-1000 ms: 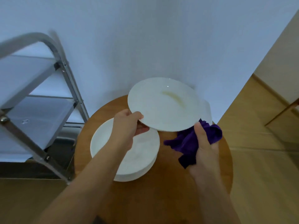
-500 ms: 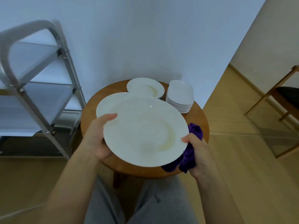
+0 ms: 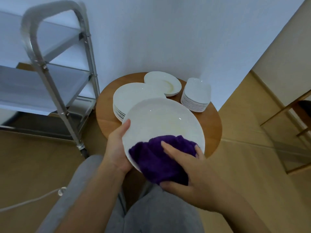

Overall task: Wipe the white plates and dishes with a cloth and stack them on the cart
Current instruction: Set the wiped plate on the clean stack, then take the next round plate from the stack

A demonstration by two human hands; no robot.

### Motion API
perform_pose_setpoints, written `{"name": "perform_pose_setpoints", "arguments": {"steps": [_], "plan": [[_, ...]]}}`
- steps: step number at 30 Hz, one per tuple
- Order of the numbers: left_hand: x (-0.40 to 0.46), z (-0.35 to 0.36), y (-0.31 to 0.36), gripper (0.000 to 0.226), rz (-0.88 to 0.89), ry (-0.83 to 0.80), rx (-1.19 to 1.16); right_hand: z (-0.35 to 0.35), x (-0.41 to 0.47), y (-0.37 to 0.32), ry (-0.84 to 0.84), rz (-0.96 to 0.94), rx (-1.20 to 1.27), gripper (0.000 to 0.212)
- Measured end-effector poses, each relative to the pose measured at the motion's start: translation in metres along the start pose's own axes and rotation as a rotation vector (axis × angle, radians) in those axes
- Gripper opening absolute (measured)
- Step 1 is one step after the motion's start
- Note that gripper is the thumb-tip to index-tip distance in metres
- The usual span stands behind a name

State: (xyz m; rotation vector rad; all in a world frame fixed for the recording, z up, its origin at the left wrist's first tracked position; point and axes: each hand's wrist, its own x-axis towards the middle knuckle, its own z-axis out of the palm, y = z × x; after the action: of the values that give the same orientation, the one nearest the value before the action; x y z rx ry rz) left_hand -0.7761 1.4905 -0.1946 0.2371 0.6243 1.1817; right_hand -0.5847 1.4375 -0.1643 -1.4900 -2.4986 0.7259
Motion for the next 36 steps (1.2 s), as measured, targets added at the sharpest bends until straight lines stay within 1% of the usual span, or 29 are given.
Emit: {"name": "perform_pose_setpoints", "arguments": {"steps": [1,2,4,5,7,8,9,11,12,13,14,16,19,23,26,28,30,33,36], "plan": [[0.0,-0.002,-0.001,0.031,-0.032,0.008,-0.005,0.001,0.003,0.003,-0.103,-0.046,-0.08,0.064],[-0.001,-0.005,-0.002,0.036,-0.053,0.029,0.002,0.002,0.007,0.005,-0.167,-0.096,-0.105,0.062],[0.0,-0.011,-0.002,0.045,-0.094,0.084,0.023,0.007,0.015,0.005,-0.242,-0.17,-0.07,0.059],[0.0,-0.015,-0.004,0.05,-0.132,0.104,0.027,0.012,0.019,0.004,-0.254,-0.195,-0.07,0.058],[-0.002,-0.019,-0.007,0.057,-0.242,0.121,0.039,0.025,0.025,-0.001,-0.182,-0.219,-0.122,0.056],[-0.003,-0.02,-0.01,0.059,-0.278,0.098,0.063,0.032,0.029,-0.004,-0.095,-0.216,-0.13,0.054],[-0.003,-0.021,-0.014,0.058,-0.279,0.06,0.081,0.037,0.033,-0.007,0.01,-0.206,-0.116,0.052],[-0.003,-0.02,-0.02,0.052,-0.222,-0.004,0.039,0.043,0.041,-0.011,0.198,-0.163,-0.055,0.054],[-0.003,-0.019,-0.021,0.048,-0.199,-0.023,-0.002,0.047,0.046,-0.012,0.245,-0.132,-0.037,0.058],[-0.003,-0.017,-0.021,0.046,-0.181,-0.016,-0.021,0.05,0.051,-0.013,0.252,-0.106,-0.041,0.064],[-0.003,-0.015,-0.021,0.046,-0.167,0.006,-0.015,0.054,0.056,-0.012,0.236,-0.087,-0.065,0.067],[-0.002,-0.014,-0.022,0.051,-0.153,0.044,0.027,0.06,0.067,-0.009,0.205,-0.051,-0.135,0.069],[-0.001,-0.015,-0.026,0.055,-0.133,0.051,0.066,0.059,0.08,-0.003,0.233,-0.016,-0.176,0.069],[-0.002,-0.013,-0.024,0.043,-0.051,0.005,0.052,0.05,0.092,0.002,0.279,-0.025,-0.192,0.066],[-0.004,-0.012,-0.023,0.045,-0.021,-0.061,0.041,0.035,0.099,0.012,0.292,-0.005,-0.176,0.067],[-0.007,-0.014,-0.021,0.05,-0.005,-0.074,0.016,0.024,0.097,0.026,0.269,0.014,-0.25,0.068],[-0.009,-0.018,-0.017,0.052,0.05,-0.062,-0.023,0.016,0.089,0.042,0.239,0.06,-0.374,0.068],[-0.011,-0.025,-0.014,0.034,0.2,0.018,-0.045,0.015,0.07,0.055,0.167,0.143,-0.411,0.072],[-0.01,-0.025,-0.018,0.028,0.251,0.086,-0.036,0.031,0.053,0.049,0.14,0.183,-0.37,0.068]]}}
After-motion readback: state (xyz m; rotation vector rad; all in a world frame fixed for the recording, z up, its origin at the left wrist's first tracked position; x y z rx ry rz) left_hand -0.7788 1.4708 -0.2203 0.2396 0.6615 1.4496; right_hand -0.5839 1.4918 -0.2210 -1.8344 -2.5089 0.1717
